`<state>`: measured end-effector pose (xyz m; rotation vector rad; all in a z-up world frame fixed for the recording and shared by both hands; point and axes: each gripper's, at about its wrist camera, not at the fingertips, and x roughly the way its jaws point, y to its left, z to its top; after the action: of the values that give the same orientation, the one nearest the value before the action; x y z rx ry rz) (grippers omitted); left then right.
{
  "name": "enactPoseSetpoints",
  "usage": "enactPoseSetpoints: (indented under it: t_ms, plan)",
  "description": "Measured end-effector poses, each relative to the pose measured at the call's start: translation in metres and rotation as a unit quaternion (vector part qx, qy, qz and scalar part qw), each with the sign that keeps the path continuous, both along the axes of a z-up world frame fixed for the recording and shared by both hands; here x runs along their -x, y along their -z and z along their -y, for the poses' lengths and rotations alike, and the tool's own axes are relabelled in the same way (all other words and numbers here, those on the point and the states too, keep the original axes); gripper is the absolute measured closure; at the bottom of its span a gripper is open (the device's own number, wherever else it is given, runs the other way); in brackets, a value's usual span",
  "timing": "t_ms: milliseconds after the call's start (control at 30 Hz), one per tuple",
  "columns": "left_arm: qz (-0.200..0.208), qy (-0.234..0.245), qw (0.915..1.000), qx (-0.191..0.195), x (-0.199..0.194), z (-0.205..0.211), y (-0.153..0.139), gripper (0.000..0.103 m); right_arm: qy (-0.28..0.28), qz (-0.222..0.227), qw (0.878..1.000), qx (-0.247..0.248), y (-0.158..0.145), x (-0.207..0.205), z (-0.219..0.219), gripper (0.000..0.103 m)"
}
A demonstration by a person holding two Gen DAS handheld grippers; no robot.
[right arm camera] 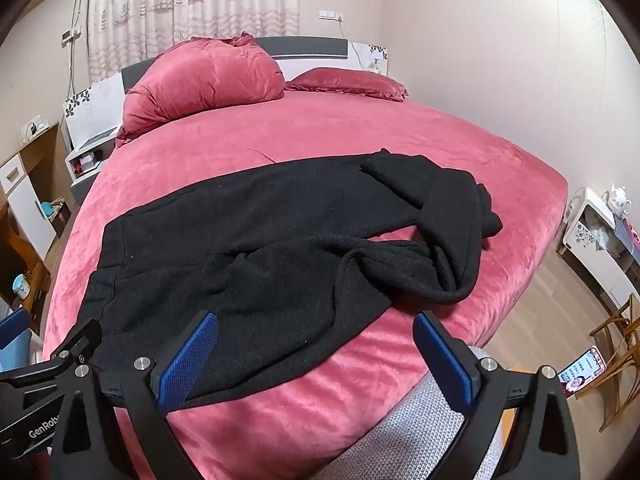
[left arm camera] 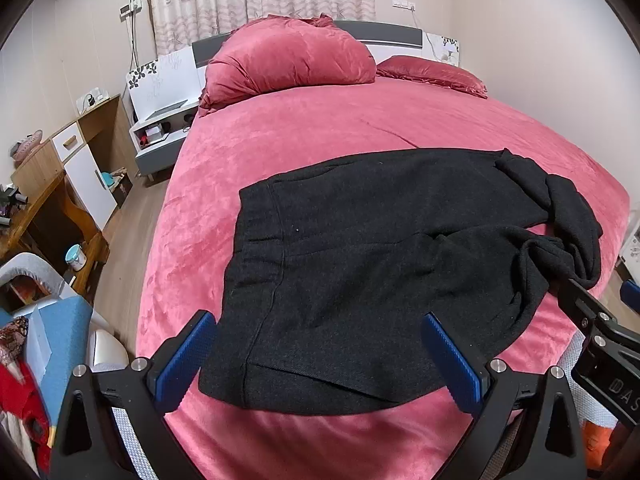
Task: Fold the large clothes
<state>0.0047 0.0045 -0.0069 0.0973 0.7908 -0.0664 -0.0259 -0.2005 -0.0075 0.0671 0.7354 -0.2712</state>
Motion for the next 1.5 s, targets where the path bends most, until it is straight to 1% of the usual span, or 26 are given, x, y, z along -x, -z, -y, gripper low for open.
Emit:
enactPoseSetpoints:
  t_ms: [700,1500]
  plan:
    - [-0.003,-0.001,1.0,0.005,-0.0005,-0.0015,0.0006,0.0,-0.004,-0.008,1.0,-0.003,0.0036,-0.0016,0.0,0.003]
    - [-0.02,0.006,0.9996,0.017,-0.0048,-0.0036,0.0073,0.0,-0.006,-0.015,1.0,-0.007,0.0069,-0.0032,0.0009,0.003]
